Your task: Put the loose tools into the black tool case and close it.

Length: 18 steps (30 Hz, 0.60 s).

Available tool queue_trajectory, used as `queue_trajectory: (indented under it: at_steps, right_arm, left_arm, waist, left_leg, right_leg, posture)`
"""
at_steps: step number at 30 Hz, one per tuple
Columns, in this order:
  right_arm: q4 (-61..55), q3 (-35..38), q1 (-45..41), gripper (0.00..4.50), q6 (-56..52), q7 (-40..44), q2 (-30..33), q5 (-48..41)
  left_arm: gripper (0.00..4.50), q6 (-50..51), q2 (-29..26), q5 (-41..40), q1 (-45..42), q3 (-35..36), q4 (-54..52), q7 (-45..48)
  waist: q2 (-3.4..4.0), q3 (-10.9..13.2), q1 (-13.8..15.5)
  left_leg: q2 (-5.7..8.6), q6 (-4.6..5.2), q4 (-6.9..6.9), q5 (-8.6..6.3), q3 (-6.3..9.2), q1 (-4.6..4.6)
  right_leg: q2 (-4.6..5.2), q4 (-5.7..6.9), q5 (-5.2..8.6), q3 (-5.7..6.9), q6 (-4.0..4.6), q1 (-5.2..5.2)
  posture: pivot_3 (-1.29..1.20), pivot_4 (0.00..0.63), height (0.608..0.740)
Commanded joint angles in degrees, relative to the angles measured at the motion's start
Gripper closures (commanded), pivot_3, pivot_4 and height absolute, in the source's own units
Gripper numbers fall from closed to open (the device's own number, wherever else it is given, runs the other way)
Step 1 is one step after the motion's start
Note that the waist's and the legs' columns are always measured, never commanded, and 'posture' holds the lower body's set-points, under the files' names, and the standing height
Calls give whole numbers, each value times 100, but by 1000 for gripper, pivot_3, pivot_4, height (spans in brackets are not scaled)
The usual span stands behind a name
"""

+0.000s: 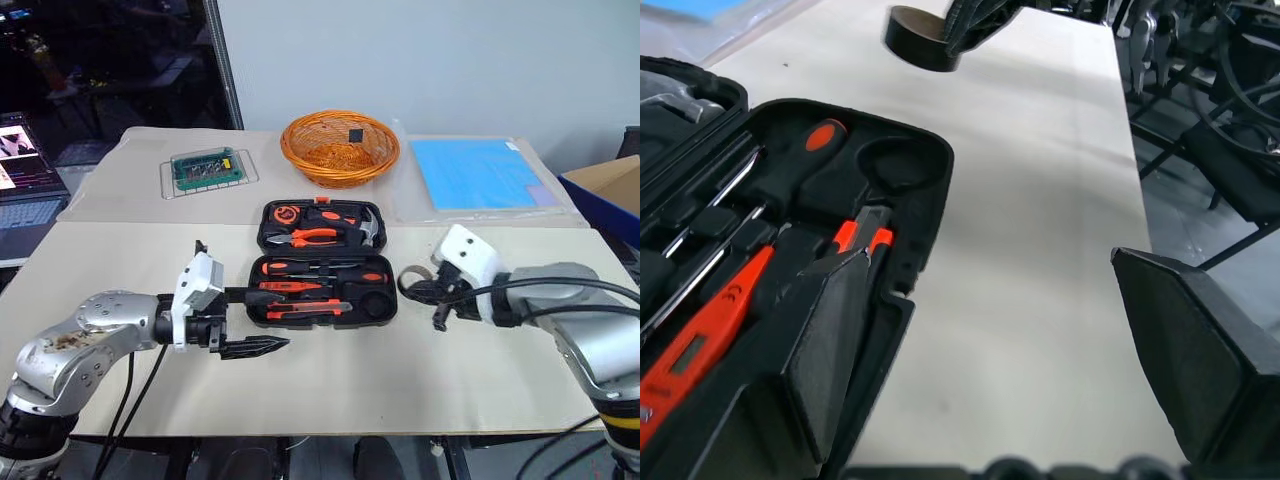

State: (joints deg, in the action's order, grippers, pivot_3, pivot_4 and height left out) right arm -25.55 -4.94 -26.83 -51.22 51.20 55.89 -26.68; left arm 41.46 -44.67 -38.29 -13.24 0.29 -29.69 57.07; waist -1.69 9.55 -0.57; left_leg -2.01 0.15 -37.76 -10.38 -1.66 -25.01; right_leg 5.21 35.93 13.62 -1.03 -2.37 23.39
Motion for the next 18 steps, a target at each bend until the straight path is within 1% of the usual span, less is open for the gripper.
queue_trajectory:
  at_steps: [1,4,5,7,11,17,18]
  right_arm:
    - [365,-834,-545,4451,68,217,-276,362]
    - [590,-1233,-668,4451,130,390,-338,574]
    - [645,-1335,-662,4451,134,451,-314,629]
    - [722,-1443,-635,4451,158,552,-253,717]
    - [840,-1614,-517,4451,206,746,-104,892]
    - [1157,-1889,-637,4451,408,997,-223,1188]
    - [1211,-1844,-660,4129,480,1052,-265,1174]
  left_arm:
    - [349,-125,-96,-126,68,261,-193,39]
    - [349,-112,-82,-138,79,286,-242,-32]
    - [349,-111,-81,-139,111,309,-279,-67]
    - [349,-101,-76,-141,150,338,-338,-129]
    - [349,-57,-49,-168,243,378,-480,-292]
    - [349,-94,32,-93,176,284,-431,-444]
    - [349,-102,70,-69,118,249,-374,-477]
  waist:
    - [-3,2,2]
    - [-3,2,68]
    - [-3,2,84]
    - [-3,2,107]
    - [-4,3,109]
    - [-4,2,121]
    - [-4,2,123]
  left_leg:
    - [0,0,0,0,0,0]
    - [7,0,0,0,2,-7]
    - [9,0,0,0,2,-17]
    - [11,0,0,0,0,-27]
    - [6,1,1,0,-1,-29]
    - [4,-1,-1,2,-2,-24]
    - [5,-1,-2,2,-2,-24]
  right_leg:
    - [0,0,0,0,0,0]
    - [4,0,-4,0,7,4]
    - [5,-1,-16,-1,25,13]
    - [5,0,-32,-2,6,23]
    - [0,10,-37,-3,-1,33]
    - [-2,19,-20,-1,11,35]
    - [-2,18,-20,-1,11,33]
  posture:
    - [0,150,740]
    - [0,150,740]
    - [0,150,740]
    - [0,150,740]
    - [0,150,740]
    - [0,150,740]
    - [0,150,740]
